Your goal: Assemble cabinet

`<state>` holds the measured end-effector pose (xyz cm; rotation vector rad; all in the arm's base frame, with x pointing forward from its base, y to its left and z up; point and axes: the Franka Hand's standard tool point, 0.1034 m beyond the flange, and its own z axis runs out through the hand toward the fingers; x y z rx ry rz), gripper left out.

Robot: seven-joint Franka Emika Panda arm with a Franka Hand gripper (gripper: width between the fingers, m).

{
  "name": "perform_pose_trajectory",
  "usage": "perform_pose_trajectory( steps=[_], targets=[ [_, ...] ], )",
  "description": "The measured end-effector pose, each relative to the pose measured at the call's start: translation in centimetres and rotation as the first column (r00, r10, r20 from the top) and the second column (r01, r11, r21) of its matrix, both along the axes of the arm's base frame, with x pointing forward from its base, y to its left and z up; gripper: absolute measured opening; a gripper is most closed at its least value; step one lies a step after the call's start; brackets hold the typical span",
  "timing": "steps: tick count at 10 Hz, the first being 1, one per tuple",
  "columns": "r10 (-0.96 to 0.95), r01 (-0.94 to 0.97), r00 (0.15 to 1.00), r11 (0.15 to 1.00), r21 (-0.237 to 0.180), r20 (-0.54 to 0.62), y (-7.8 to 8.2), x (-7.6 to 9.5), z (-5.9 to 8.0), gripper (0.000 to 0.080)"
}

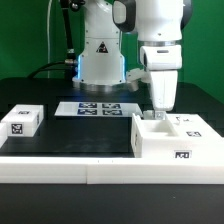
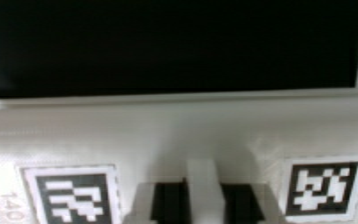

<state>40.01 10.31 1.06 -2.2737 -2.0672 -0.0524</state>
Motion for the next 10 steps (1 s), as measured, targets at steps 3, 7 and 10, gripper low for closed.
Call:
perform_pose_trajectory(
  steps=[3,7,10],
  targets=[
    [-0.009,0.009,1.0,1.0,-0.027,0.005,-0.7,0.2,2.0,0.0068],
    [-0.037,0.037,0.999,0.998,-0.058,0.003,-2.7,1.9,4.1,0.0069],
    [-0.051,0.051,0.999,0.997,-0.062,0.011,-3.2,3.3,4.8,0.007]
  ],
)
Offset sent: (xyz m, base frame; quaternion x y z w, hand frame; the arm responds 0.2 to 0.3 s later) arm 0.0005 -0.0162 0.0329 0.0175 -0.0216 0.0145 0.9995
